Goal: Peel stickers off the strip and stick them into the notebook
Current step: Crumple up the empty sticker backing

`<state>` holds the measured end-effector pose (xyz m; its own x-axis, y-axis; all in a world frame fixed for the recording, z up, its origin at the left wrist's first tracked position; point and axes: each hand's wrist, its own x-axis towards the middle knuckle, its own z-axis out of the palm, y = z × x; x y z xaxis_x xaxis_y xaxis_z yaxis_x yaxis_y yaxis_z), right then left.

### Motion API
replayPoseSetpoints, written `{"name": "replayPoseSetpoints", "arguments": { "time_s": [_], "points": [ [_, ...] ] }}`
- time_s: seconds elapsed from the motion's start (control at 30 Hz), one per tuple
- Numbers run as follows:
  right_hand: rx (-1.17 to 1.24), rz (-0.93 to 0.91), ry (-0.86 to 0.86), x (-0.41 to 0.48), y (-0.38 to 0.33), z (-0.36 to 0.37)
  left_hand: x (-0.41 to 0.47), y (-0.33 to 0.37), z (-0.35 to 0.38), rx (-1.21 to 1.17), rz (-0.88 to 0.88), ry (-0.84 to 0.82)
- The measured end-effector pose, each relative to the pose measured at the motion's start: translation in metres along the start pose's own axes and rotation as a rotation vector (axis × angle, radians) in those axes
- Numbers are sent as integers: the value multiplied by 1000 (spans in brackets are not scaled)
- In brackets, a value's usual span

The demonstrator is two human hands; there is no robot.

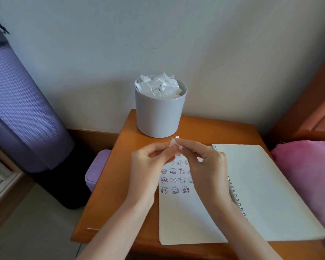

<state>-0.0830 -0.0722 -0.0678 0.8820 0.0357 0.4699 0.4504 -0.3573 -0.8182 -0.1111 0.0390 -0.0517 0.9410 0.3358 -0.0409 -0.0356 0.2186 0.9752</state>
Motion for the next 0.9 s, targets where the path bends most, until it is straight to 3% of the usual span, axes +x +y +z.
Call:
{"name": "replayPoseSetpoints", "arguments": {
  "time_s": [0.2,0.37,0.53,0.7,0.9],
  "points": [
    [15,93,-27,19,-6,-10,4,4,-1,2,44,-39],
    [27,-2,11,62,-28,-19,4,5,-1,-119,-49,-58],
    [-129,-40,29,125,-38,-3,7,2,-2,-4,-56,-92],
    [-359,-73,-114,152,-37,24,8,0,-3,46,-63,-116],
    [-654,-245,-233,157,-31,24,10,1,-6,76,-38,-112]
  ]
}}
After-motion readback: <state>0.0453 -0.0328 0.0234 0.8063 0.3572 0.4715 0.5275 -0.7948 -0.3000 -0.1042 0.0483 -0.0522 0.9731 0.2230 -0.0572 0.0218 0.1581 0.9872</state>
